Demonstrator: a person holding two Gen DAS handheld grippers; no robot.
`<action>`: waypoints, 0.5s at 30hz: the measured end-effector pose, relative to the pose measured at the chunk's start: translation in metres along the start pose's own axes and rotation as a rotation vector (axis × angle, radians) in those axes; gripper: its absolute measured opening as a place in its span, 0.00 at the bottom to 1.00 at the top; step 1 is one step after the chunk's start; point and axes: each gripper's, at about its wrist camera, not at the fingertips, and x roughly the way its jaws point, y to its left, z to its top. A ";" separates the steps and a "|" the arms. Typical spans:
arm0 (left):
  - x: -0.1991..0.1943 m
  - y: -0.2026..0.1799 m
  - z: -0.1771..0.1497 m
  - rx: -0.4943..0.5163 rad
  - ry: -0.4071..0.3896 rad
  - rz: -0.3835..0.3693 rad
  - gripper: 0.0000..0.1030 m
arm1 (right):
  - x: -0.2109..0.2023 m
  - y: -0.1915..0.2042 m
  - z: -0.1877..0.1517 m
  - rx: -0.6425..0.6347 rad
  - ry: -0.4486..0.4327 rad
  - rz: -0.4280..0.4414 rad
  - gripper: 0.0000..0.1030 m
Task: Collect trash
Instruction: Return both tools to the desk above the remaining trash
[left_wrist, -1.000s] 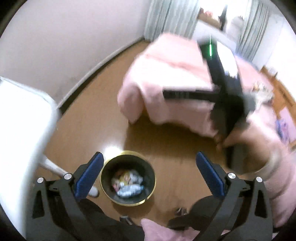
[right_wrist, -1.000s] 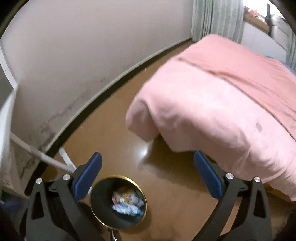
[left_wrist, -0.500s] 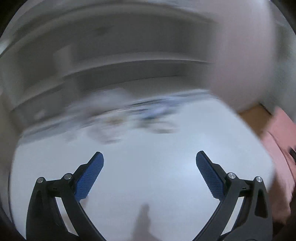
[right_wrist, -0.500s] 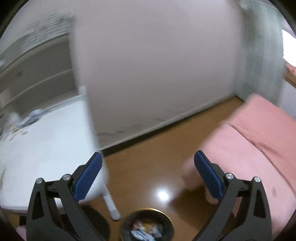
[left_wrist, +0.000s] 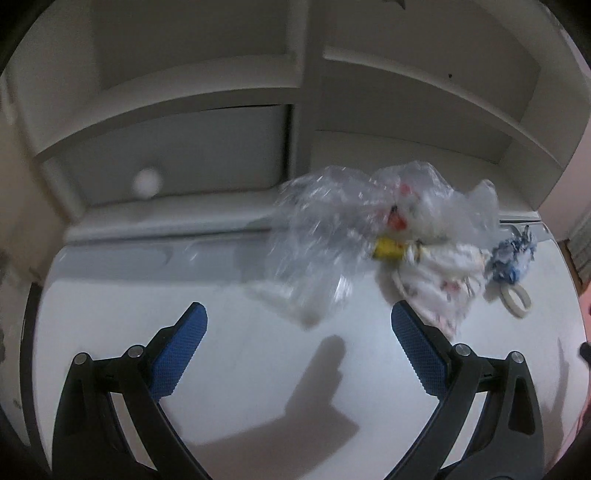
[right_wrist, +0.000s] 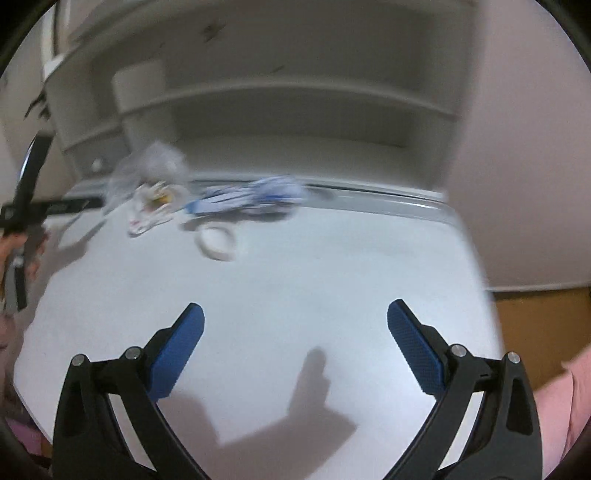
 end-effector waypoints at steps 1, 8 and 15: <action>0.006 -0.003 0.004 0.013 0.008 -0.008 0.94 | 0.008 0.006 0.006 -0.014 0.014 0.011 0.93; 0.036 -0.001 0.021 0.055 0.005 -0.043 0.94 | 0.063 0.028 0.039 -0.085 0.094 0.052 0.93; 0.050 0.006 0.025 0.052 -0.014 -0.049 0.94 | 0.088 0.033 0.043 -0.102 0.112 0.089 0.95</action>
